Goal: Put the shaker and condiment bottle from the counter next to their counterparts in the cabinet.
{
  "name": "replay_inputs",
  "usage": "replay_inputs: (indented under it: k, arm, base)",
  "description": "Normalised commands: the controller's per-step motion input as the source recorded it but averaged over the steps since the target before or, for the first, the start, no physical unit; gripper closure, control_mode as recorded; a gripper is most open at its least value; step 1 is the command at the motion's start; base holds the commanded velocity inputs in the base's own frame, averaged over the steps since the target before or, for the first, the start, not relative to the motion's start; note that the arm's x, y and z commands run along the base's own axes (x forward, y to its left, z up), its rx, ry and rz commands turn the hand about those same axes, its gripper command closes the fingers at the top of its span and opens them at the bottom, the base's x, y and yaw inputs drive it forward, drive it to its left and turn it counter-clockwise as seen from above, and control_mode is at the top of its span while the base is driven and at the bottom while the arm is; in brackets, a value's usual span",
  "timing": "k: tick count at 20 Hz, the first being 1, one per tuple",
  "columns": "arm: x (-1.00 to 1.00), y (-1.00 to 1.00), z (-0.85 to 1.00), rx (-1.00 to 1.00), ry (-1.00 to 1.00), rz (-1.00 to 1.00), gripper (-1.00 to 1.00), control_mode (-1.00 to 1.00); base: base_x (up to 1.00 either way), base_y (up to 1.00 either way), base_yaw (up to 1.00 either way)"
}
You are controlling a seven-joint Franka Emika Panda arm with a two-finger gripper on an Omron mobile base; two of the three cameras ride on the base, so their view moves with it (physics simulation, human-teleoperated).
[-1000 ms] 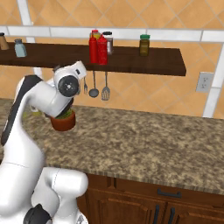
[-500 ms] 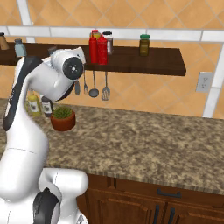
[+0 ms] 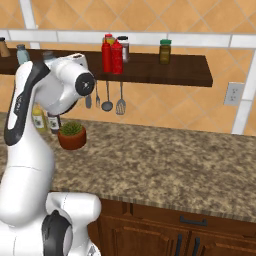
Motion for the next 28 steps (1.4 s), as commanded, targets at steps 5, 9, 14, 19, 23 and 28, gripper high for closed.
replay_inputs:
  k: [5,9,14,19,23,28]
  arm:
    - [0.10,0.35,0.00,0.06,-0.06,0.00,1.00,-1.00]
    - [0.18,0.36,0.01,0.04,0.04,0.03,1.00,-1.00]
    - [0.13,0.19,0.22,0.18,0.03,0.06,1.00,-1.00]
    - [0.17,0.30,0.04,0.08,0.09,0.07,1.00,-1.00]
    - [0.16,0.30,0.00,-0.04,0.09,0.01,1.00,-1.00]
    - [0.04,0.13,0.00,-0.07,0.00,0.00,1.00,-1.00]
  base:
    - [0.00,0.00,0.00]
    - [0.00,0.00,0.00]
    - [0.00,0.00,0.00]
    - [0.00,0.00,0.00]
    - [0.00,0.00,0.00]
    - [0.00,0.00,0.00]
